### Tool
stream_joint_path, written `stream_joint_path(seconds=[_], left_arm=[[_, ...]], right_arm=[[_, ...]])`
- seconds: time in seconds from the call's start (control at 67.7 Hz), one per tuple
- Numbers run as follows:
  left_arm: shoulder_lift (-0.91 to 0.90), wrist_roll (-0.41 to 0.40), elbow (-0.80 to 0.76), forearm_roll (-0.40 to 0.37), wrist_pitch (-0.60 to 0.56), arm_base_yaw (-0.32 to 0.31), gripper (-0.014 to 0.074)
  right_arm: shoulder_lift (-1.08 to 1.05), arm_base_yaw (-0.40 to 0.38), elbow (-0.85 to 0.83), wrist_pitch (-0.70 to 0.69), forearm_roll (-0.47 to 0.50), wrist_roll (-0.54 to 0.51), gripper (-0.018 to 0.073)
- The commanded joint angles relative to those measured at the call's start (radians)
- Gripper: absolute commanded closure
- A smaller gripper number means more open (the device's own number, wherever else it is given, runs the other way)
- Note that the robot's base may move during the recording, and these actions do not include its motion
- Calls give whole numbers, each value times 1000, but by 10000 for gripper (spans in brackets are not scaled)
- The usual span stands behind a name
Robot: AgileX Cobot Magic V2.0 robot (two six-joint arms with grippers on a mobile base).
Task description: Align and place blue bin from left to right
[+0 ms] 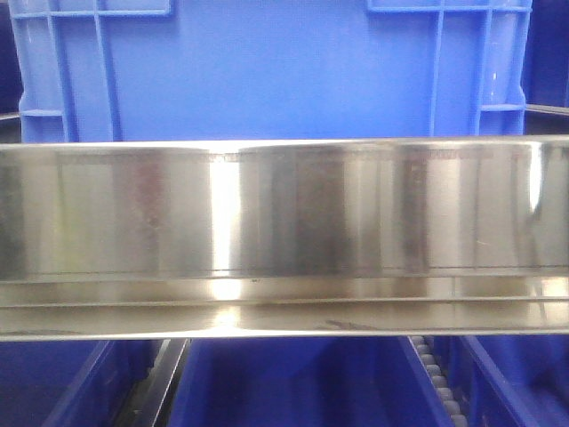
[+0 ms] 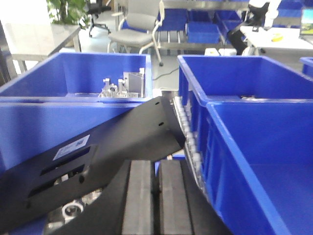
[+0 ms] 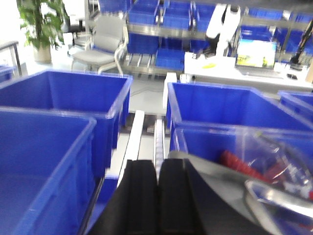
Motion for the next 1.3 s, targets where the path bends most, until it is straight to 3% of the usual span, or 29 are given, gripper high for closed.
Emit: stream_joint_path(seconds=[0.0,0.103,0.207,0.34,0.487,0.561,0.605,0.679,0.797,1.004,1.284], left_arm=[[51,-6,-11,-2,-62,1,707],[111,-6,-13,-42,-120,1,707],[177,-6,-45,-81,-81,-28,707],[261,-6,-151,-31,21,-119,707],[362,-14,-305,31,117,-216,707],[422,-81,-376,61,185,-242,707],[449,-123,-417,70,222,-244,707],[499,-170,-472,70,270,-249,707],[539,-180,-522,70,331,-249,707],[544,-180,-530,70,364,-249,707],[544,-180,-530,67,364,-249,707]], right_arm=[[44,0,-11,-27,5,-1,628],[104,7,-22,-68,10,0,628],[185,44,-98,53,17,0,628],[312,102,-242,215,17,1,629],[447,130,-404,303,17,124,629],[506,144,-467,339,17,168,625],[532,156,-503,362,0,191,625],[576,197,-557,429,-119,273,625],[636,288,-632,517,-289,382,625],[729,375,-778,594,-293,438,625],[770,375,-859,646,-293,438,625]])
